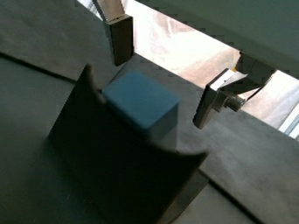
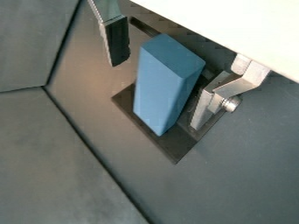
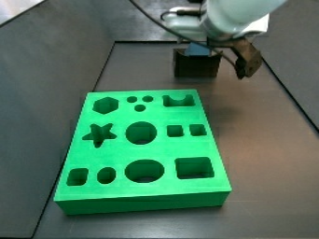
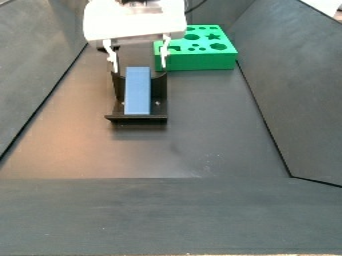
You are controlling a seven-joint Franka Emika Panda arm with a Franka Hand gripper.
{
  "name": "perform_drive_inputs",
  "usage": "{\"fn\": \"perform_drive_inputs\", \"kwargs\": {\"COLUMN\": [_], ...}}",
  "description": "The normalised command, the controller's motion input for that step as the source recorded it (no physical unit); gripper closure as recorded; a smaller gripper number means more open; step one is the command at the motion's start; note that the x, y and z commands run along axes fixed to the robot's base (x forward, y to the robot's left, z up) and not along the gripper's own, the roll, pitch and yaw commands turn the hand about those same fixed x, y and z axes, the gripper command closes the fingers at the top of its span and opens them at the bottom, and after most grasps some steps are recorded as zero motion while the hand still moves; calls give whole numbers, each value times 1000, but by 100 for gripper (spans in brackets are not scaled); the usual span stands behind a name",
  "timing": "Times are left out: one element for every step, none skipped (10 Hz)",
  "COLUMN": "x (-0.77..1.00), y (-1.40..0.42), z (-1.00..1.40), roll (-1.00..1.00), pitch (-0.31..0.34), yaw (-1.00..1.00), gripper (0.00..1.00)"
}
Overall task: Pick up the rectangle object. Move up. Place the rectangle object on the fixture. Regrasp the rectangle object. Move to above the board. Insert the rectangle object.
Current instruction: Regrasp the rectangle object, then move to above the board.
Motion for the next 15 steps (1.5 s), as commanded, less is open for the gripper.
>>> {"fn": "perform_drive_inputs", "kwargs": {"x": [92,88,82,78,40,40,40,0,-42,-43,-46,-48,-53,-59,-66], "y": [0,-2,-5,-9,-17,-16,-16,0,42,35,29,31,31,28,28], "z": [-604,-519,-347,-222,-178,-178,-178,0,1000,1000,1000,1000,1000,1000,1000], "roll": [62,62,63,63,58,58,58,0,350,316,270,169,103,54,7], "pitch": [8,6,2,-1,2,3,3,0,-199,-212,-218,-227,-224,-208,-166], "yaw": [40,42,47,52,48,49,49,0,170,157,123,43,-5,-51,-96], "gripper": [0,0,0,0,0,0,0,100,100,100,100,100,100,100,100]}}
